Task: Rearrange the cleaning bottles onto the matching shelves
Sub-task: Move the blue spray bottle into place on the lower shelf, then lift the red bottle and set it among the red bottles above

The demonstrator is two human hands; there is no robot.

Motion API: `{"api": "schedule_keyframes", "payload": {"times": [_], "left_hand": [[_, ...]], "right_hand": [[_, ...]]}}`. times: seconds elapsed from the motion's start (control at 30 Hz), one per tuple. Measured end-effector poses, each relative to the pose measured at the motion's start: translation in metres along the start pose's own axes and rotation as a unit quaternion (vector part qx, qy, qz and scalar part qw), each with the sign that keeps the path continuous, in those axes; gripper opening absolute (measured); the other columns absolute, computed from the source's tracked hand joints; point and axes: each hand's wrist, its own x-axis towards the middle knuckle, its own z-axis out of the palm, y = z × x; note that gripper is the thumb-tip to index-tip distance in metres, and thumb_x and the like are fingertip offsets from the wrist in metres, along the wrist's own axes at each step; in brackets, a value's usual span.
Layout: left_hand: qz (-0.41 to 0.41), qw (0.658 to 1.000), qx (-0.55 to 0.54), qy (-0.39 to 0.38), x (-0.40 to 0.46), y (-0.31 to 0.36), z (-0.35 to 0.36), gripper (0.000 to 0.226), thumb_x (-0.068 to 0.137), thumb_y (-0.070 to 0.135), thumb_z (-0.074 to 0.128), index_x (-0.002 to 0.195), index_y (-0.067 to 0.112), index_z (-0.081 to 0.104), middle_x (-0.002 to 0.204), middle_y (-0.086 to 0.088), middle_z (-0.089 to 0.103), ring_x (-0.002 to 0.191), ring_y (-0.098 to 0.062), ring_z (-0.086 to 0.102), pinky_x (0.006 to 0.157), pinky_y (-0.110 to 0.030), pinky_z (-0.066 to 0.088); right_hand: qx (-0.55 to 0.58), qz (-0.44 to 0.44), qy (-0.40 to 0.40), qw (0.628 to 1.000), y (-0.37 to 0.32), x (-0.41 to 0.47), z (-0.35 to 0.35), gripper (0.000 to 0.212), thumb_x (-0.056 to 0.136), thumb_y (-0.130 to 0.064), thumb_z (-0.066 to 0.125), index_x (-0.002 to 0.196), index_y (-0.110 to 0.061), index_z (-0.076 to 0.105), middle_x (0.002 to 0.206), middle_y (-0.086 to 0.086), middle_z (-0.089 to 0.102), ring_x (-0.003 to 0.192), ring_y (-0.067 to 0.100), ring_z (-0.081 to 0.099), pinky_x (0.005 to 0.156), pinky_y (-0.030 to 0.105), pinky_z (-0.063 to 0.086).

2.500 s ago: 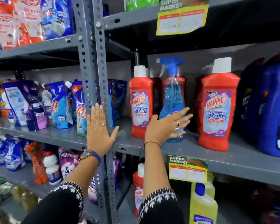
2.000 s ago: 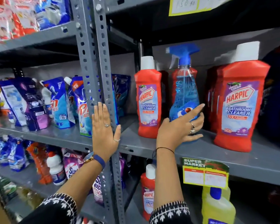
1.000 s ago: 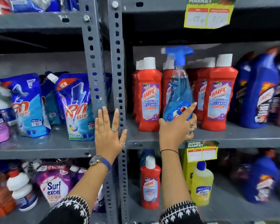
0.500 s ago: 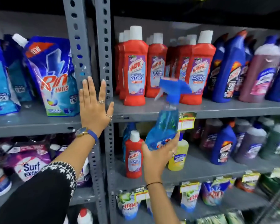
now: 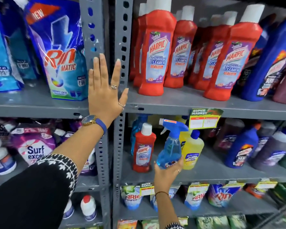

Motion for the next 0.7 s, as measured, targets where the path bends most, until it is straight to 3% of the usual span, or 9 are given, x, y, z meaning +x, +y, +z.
{"api": "schedule_keyframes", "payload": {"times": [0.1, 0.23, 0.4, 0.5, 0.7], "left_hand": [[-0.002, 1.000, 0.015, 0.003, 0.000, 0.001, 0.000, 0.067, 0.095, 0.039, 0.044, 0.150, 0.013, 0.016, 0.150, -0.031, 0.021, 0.140, -0.042, 0.014, 0.117, -0.040, 0.000], [0.000, 1.000, 0.011, 0.006, 0.000, 0.001, 0.000, 0.067, 0.094, 0.039, 0.045, 0.149, 0.013, 0.017, 0.149, -0.031, 0.022, 0.139, -0.042, 0.014, 0.117, -0.040, 0.000], [0.000, 1.000, 0.011, 0.009, 0.000, 0.000, 0.001, 0.066, 0.094, 0.040, 0.044, 0.148, 0.012, 0.018, 0.149, -0.031, 0.023, 0.139, -0.041, 0.013, 0.117, -0.042, 0.003], [0.003, 1.000, 0.013, 0.011, 0.000, 0.000, 0.001, 0.066, 0.094, 0.040, 0.042, 0.148, 0.012, 0.017, 0.149, -0.031, 0.023, 0.139, -0.041, 0.013, 0.117, -0.040, 0.001], [0.002, 1.000, 0.008, 0.013, 0.000, 0.000, 0.001, 0.065, 0.094, 0.039, 0.043, 0.148, 0.012, 0.018, 0.149, -0.031, 0.023, 0.139, -0.041, 0.013, 0.117, -0.040, 0.001]], "right_hand": [[0.026, 0.002, -0.025, 0.999, 0.012, 0.022, 0.013, 0.109, 0.060, 0.009, 0.082, 0.144, -0.021, 0.019, 0.142, 0.008, 0.034, 0.127, 0.022, 0.043, 0.103, 0.044, 0.044], [-0.005, 0.018, -0.039, 0.999, 0.030, 0.044, 0.031, 0.109, 0.060, 0.009, 0.081, 0.145, -0.017, 0.019, 0.145, 0.011, 0.031, 0.131, 0.025, 0.040, 0.105, 0.044, 0.041], [-0.136, 0.035, -0.042, 0.989, 0.053, 0.047, 0.039, 0.107, 0.063, 0.003, 0.080, 0.147, -0.013, 0.015, 0.150, 0.018, 0.025, 0.139, 0.036, 0.024, 0.113, 0.059, 0.018], [-0.103, 0.041, -0.037, 0.993, 0.058, 0.044, 0.041, 0.112, 0.061, 0.004, 0.082, 0.147, -0.014, 0.014, 0.150, 0.016, 0.025, 0.138, 0.034, 0.027, 0.111, 0.062, 0.020], [-0.003, 0.060, -0.040, 0.997, 0.057, 0.042, 0.040, 0.108, 0.062, 0.015, 0.077, 0.146, -0.015, 0.016, 0.146, 0.010, 0.027, 0.130, 0.022, 0.038, 0.106, 0.039, 0.037]]}}
